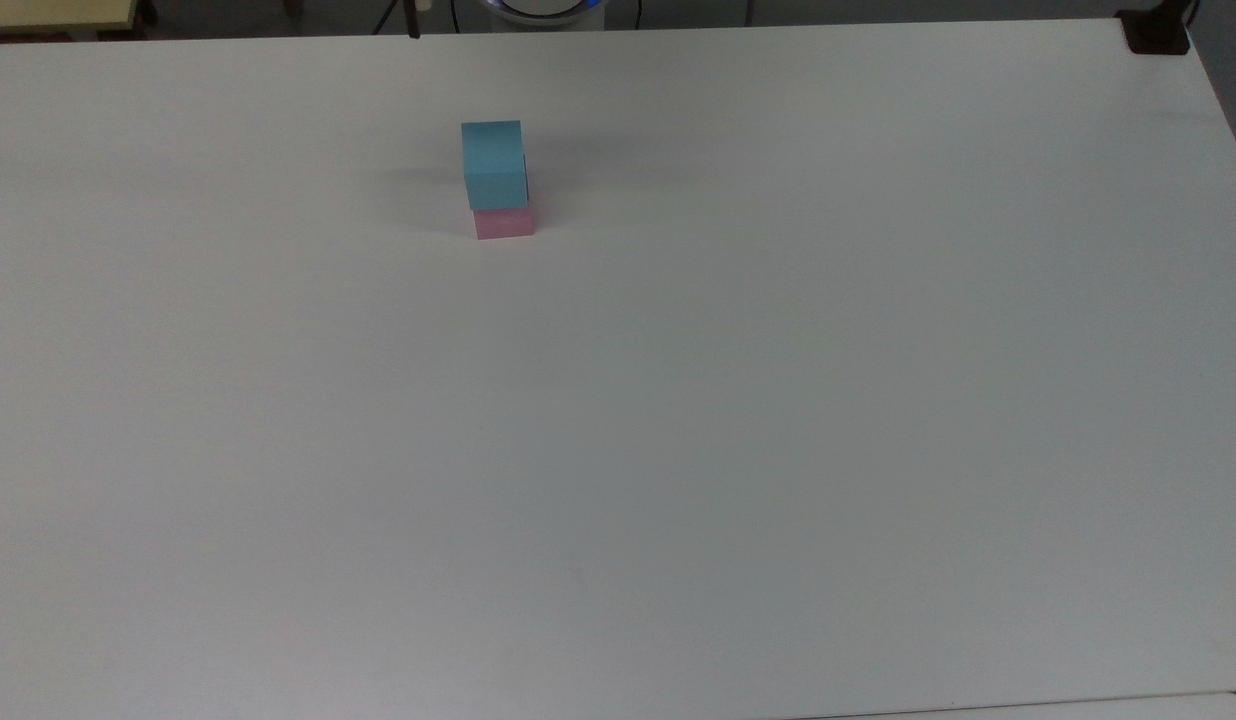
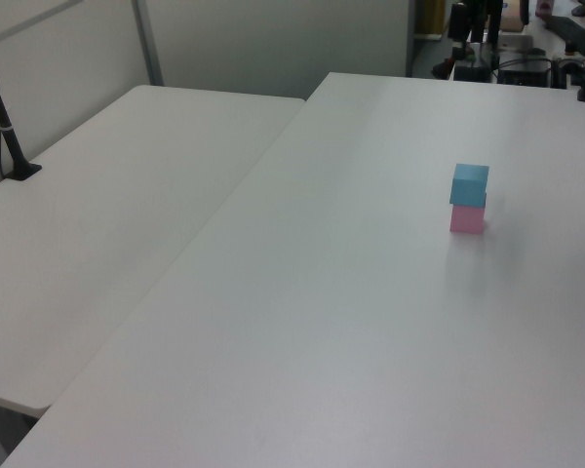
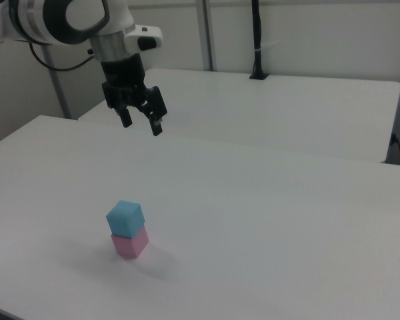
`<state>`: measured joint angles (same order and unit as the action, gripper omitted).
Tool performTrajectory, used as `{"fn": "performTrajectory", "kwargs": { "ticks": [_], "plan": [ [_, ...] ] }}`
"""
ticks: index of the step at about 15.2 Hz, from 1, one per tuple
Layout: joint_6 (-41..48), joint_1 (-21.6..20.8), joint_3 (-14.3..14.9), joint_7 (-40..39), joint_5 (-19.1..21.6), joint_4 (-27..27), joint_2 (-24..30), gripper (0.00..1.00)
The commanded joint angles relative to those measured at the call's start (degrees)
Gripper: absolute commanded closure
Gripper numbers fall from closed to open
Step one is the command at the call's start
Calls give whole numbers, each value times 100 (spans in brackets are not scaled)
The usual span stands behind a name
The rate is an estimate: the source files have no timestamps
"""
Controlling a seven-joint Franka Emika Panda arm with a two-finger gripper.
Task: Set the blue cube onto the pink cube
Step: 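Open the gripper and raise it away from the stacked cubes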
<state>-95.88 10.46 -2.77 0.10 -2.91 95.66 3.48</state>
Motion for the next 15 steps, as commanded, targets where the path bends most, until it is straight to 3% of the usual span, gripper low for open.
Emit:
{"fn": "performTrajectory", "kwargs": {
  "ticks": [1,7,8,10,15],
  "plan": [
    [-186,-106,102,-230,-78,14,-5,0],
    [-115,-245,110,-195,-60,-21,30,0],
    [-63,-403,154,-186,-69,-12,30,0],
    [60,-798,530,-177,-69,-30,30,0],
    [61,-835,559,-98,-25,-100,4,0]
  ]
}}
